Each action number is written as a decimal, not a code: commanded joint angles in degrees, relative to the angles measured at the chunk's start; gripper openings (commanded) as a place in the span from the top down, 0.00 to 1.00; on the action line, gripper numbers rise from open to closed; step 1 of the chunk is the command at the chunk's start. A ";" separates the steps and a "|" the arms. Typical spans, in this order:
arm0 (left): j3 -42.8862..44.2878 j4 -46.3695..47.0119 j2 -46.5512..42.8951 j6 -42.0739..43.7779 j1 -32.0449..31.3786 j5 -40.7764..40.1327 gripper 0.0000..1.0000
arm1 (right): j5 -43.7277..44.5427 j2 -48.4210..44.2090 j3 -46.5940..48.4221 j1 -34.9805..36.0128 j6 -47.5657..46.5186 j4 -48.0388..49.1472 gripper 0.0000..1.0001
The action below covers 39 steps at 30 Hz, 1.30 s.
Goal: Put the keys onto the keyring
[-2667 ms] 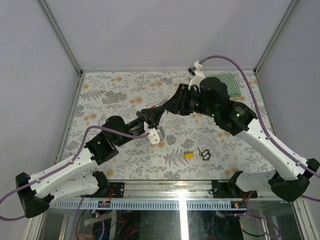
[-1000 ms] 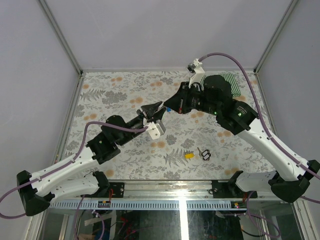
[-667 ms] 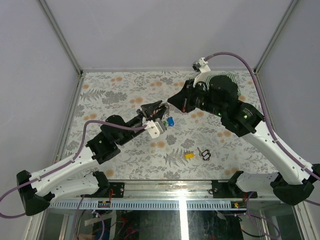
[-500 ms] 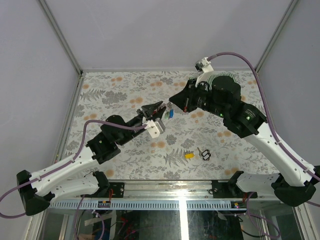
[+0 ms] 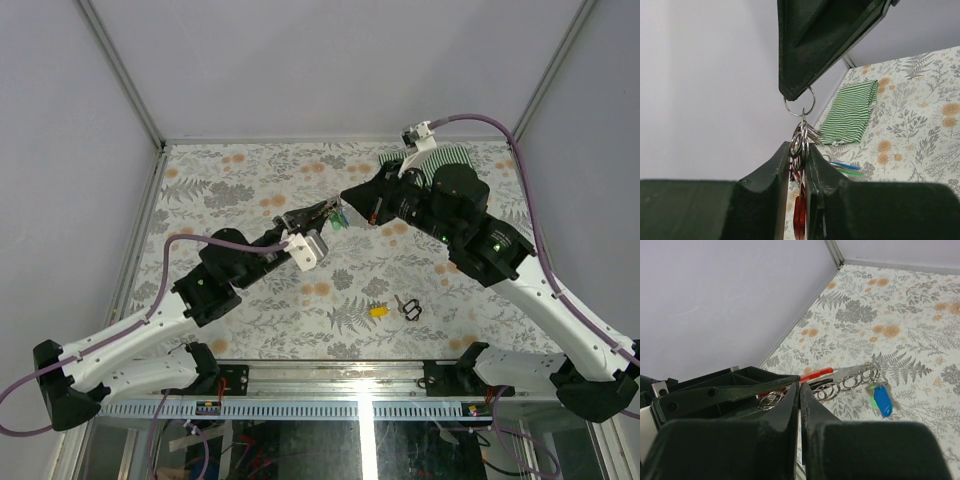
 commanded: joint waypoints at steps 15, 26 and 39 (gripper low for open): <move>3.11 7.30 2.07 -13.34 0.03 -1.33 0.86 | 5.19 -6.30 -18.01 -0.12 4.03 36.29 1.00; 3.39 9.66 0.76 -19.85 -0.05 -1.09 0.65 | 2.76 -7.52 -25.68 -0.13 5.05 52.16 1.00; 3.75 13.68 2.05 -22.62 0.07 -5.00 0.58 | 1.14 -9.66 -28.90 -0.05 4.45 62.01 1.00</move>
